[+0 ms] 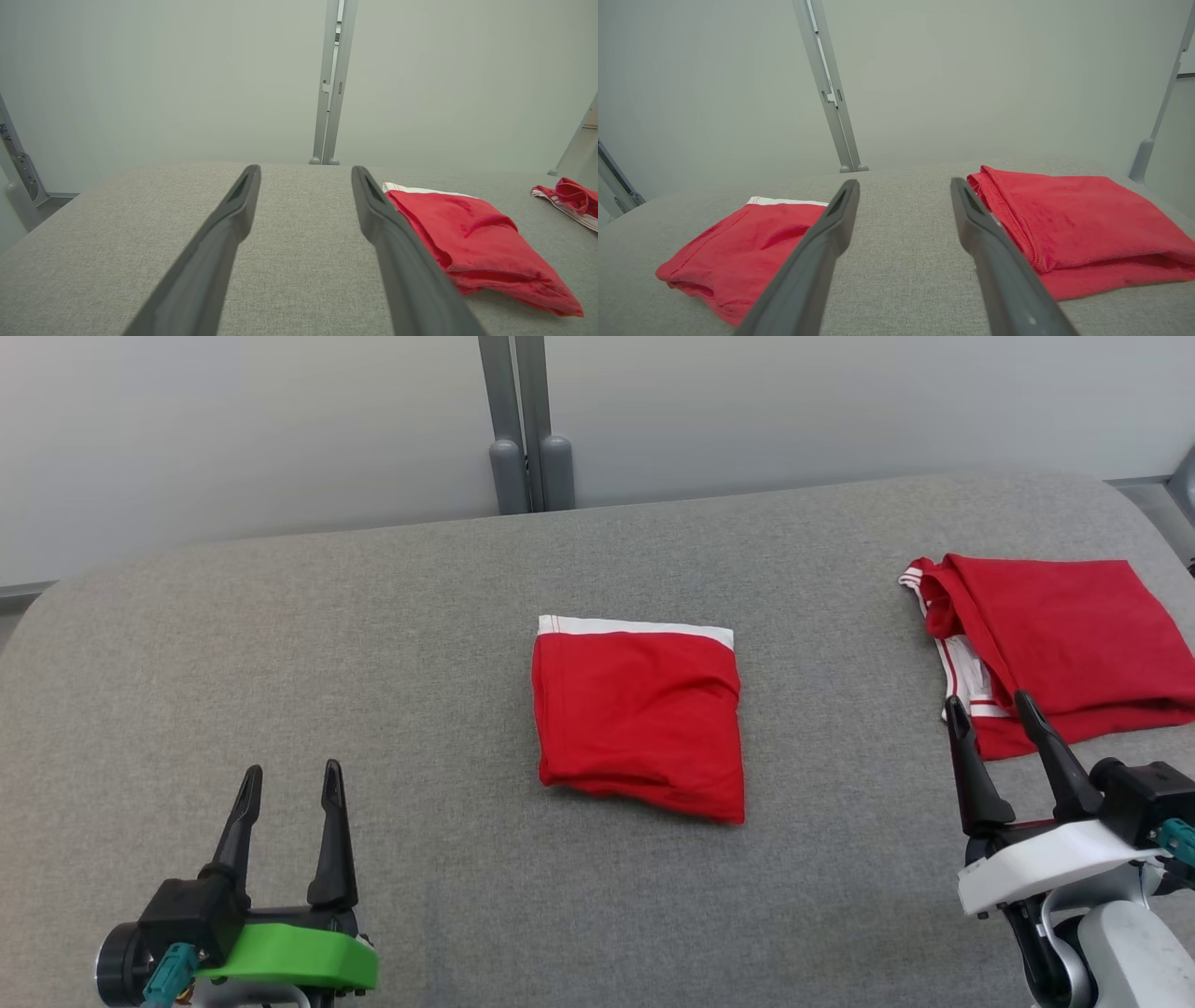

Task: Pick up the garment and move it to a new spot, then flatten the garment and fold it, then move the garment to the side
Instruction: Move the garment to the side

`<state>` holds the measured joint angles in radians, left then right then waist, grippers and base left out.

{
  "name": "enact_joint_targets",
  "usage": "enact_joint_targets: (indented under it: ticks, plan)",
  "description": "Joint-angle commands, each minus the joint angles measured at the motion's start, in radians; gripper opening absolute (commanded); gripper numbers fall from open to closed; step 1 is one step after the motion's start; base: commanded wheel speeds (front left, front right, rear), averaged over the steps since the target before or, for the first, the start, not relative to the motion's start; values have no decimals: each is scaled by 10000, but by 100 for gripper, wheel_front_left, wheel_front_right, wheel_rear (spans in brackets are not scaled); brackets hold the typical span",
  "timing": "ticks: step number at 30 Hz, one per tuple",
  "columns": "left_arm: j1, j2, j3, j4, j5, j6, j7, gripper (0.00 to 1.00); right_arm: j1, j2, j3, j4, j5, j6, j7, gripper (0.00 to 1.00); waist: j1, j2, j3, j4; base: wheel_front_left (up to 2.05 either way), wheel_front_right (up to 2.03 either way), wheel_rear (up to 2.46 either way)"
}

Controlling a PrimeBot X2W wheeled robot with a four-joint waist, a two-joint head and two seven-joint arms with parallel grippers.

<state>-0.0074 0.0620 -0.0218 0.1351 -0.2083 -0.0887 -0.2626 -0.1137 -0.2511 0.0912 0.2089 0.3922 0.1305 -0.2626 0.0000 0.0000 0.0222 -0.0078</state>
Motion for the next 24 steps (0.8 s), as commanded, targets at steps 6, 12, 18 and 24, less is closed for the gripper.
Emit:
enact_joint_targets:
  ticks: [6,12,18,24]
  plan:
    - [-180,-31,48,80,70,-73,-24,100,-142,-18,31,108,-125,5,-21,100,0,0,47,69,0,0,0]
    - [-224,-56,30,116,81,-90,-24,100,-211,-4,159,395,-15,5,54,100,0,0,50,206,0,0,0]
    - [-308,-76,-69,141,50,-129,-24,100,-765,81,280,800,38,5,544,100,0,0,195,598,0,0,0]
    - [-453,-88,-146,201,-27,-128,-24,100,-1950,194,529,1511,77,5,1135,100,0,0,443,1163,0,0,0]
